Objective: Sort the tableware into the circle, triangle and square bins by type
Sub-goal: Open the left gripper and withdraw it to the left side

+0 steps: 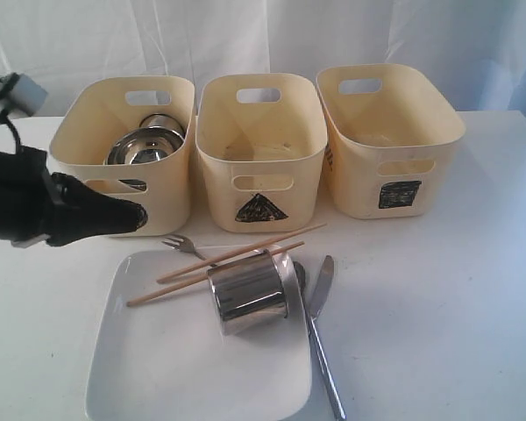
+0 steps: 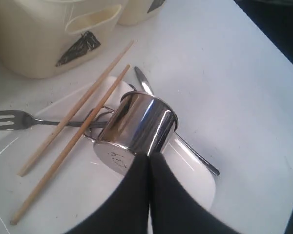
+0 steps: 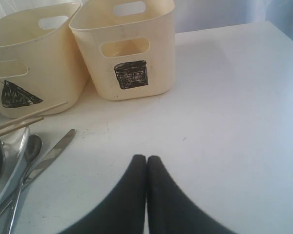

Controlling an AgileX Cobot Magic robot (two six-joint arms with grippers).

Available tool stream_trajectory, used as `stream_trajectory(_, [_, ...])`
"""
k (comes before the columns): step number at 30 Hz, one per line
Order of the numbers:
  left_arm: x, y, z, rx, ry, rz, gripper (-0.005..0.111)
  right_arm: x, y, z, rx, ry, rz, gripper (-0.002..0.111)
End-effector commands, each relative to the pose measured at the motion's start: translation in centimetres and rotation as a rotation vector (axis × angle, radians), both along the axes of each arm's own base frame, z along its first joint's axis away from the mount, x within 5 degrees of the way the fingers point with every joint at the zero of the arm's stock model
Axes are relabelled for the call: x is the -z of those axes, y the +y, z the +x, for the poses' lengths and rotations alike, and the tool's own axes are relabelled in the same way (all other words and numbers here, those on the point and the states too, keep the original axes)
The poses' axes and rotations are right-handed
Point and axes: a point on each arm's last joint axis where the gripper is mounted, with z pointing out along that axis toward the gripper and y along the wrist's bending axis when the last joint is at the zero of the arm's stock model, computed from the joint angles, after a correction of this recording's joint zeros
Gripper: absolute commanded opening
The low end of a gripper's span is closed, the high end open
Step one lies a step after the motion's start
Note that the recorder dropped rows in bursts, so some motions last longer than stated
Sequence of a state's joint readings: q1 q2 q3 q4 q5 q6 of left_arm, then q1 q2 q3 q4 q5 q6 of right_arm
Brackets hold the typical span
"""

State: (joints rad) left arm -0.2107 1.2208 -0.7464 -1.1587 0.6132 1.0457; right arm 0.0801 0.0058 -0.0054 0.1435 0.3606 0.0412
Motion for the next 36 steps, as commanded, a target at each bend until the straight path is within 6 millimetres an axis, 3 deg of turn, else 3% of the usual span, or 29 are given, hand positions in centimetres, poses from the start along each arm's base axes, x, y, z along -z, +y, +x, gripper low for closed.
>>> stream_trajectory(1, [-0.4,0.9,-3.1,-0.072,-0.105,-0.053,0.000,0.0,0.0,0.0,0.002,-0.015,-0.007,0.000])
stream_trajectory(7, [0.2,2.0,-7.4,-0.084,-0.175,-0.066,0.000,-0.6,-0.1,0.2,0.010,-0.080,0.001,0.000])
stream_trajectory(10, [1.2,2.2,-8.7,-0.084,-0.174,-0.065,0.000,-1.8,-0.1,0.3,0.050,-0.185,0.238,0.000])
stream_trajectory(12, [2.0,2.4,-9.3,-0.095,-0.163,-0.058,0.000,-2.6,-0.2,0.3,0.085,-0.238,0.502,0.000])
stream_trajectory(14, [3.4,2.7,-9.6,-0.116,-0.129,-0.039,0.000,-3.4,-0.6,0.3,0.109,-0.318,0.621,0.000])
stream_trajectory(18, [5.4,3.0,-10.1,-0.140,-0.077,-0.010,0.000,-3.8,-0.8,0.2,0.120,-0.369,0.670,0.000])
stream_trajectory(23, [5.6,3.0,-10.2,-0.140,-0.077,-0.001,0.000,-1.8,0.2,0.3,0.097,-0.114,0.720,0.000])
stream_trajectory(27, [5.6,3.2,-10.0,-0.159,-0.092,0.011,0.000,-1.6,0.2,0.3,0.077,-0.109,0.596,0.000])
stream_trajectory(30, [5.6,3.3,-9.9,-0.176,-0.098,0.018,0.000,-1.7,0.3,0.3,0.081,-0.105,0.647,0.000])
stream_trajectory(32, [5.6,3.3,-9.8,-0.183,-0.101,0.022,0.000,-1.9,0.4,0.2,0.080,-0.101,0.725,0.000])
stream_trajectory(36, [5.6,3.5,-9.7,-0.199,-0.107,0.028,0.000,-4.5,0.9,-0.4,-0.023,-0.115,0.610,0.000])
